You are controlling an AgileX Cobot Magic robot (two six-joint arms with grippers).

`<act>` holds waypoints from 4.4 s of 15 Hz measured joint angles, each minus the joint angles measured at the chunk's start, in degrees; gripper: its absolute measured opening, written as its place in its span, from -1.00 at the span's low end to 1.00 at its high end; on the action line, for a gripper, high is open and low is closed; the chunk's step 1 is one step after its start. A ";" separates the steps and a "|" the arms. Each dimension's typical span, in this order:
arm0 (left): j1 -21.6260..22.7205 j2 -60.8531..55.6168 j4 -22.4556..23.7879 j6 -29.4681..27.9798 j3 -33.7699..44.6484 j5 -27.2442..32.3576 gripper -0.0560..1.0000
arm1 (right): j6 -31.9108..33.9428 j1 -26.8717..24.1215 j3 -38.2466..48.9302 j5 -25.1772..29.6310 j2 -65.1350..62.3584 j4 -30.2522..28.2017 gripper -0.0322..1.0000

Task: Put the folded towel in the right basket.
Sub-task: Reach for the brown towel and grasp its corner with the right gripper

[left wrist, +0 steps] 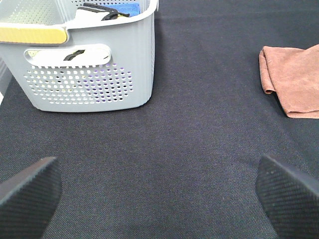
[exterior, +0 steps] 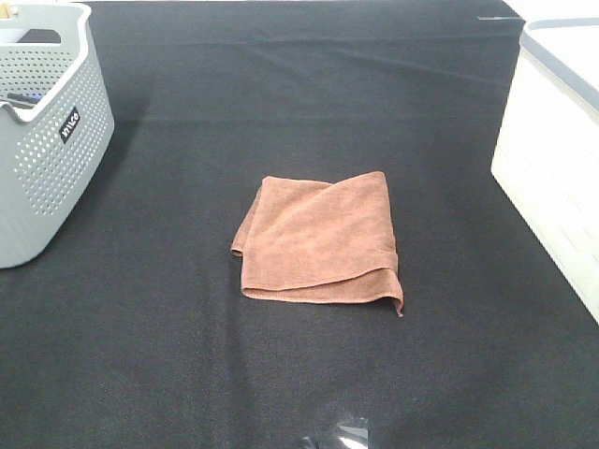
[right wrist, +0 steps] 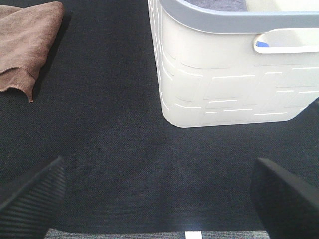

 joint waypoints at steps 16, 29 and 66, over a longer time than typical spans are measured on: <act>0.00 0.00 0.00 0.00 0.00 0.00 0.98 | 0.00 0.00 0.00 0.00 0.00 -0.29 0.94; 0.00 0.00 0.00 0.00 0.00 0.00 0.98 | 0.00 0.00 -32.31 5.90 45.03 6.42 0.94; 0.00 0.00 -0.17 0.00 0.00 -0.17 0.98 | -6.36 8.71 -72.77 -4.41 134.42 31.57 0.93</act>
